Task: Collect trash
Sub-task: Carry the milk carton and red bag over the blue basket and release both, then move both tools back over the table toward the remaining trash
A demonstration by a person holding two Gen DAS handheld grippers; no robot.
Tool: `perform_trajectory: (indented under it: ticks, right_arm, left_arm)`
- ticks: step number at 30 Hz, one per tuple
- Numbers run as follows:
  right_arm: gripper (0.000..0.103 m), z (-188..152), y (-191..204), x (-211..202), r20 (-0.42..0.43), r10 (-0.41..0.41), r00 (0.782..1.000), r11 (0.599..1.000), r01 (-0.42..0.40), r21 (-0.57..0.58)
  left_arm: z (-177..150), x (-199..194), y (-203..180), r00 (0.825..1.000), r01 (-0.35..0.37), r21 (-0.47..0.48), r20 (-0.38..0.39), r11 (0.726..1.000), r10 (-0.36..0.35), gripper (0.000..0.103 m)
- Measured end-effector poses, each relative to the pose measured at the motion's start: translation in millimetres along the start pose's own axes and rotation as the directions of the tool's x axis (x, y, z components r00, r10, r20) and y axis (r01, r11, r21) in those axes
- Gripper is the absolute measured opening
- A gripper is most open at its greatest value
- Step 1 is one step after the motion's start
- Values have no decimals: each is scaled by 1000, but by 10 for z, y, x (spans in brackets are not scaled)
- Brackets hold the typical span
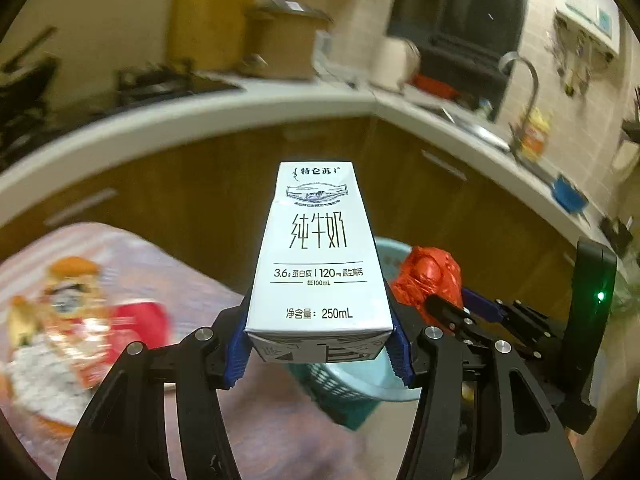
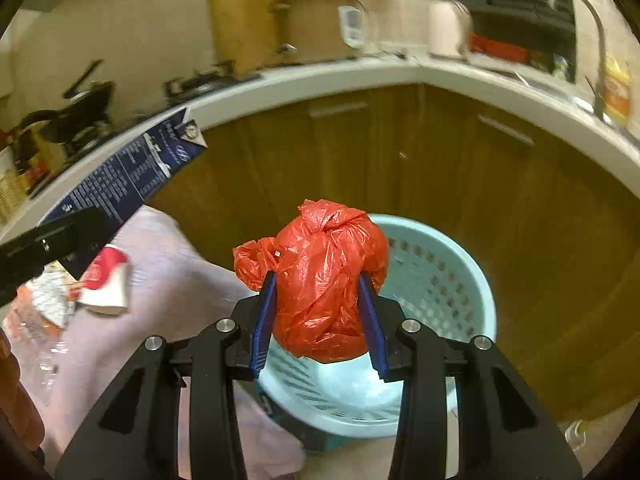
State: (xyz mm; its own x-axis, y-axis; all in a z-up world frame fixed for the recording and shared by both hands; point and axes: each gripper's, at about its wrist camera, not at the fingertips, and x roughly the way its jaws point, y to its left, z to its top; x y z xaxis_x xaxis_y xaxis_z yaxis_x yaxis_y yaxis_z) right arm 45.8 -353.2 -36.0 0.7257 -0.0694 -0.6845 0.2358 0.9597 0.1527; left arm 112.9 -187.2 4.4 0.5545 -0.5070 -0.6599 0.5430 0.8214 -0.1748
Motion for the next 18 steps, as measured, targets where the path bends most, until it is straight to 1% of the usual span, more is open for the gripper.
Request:
perform_trajectory:
  ticks: [2,6,8,11,12,13,14,17,18]
  right_arm:
    - [36,-43,-115,146,-36,-19,999,1000,20,20]
    - [38,-129,-218,418,-112,-35,993,998,41,46]
    - [39,-181,-279,519,-135,-39,990,997,47,56]
    - [44,-237,-350,630,-171,-47,984,995,62,78]
    - [46,-220,-346,663,-178,-46,983,995,61,83]
    - [46,-214,-357,687,-183,-48,982,994,65,85]
    - [46,-198,-373,714,-186,-55,981,994,72,87]
    - [46,-165,-398,735,-191,-47,980,992,68,104]
    - [46,-204,-421,661,-188,-52,981,992,72,101]
  left_arm:
    - [-21,213,-45,998,27,13,-50,1000,-27,54]
    - [-103,682,-134,990,36,28,-138,999,-31,54]
    - [-160,813,-163,986,33,32,-167,999,-27,54]
    - [-243,990,-183,977,43,39,-212,998,-34,54]
    - [-250,1024,-173,975,38,39,-220,999,-28,55]
    - [-265,1044,-155,973,35,33,-230,999,-27,62]
    - [-266,1054,-139,971,39,28,-236,999,-31,64]
    - [-277,1002,-87,971,54,11,-233,998,-50,66]
    - [-256,984,-81,972,51,11,-229,999,-47,66]
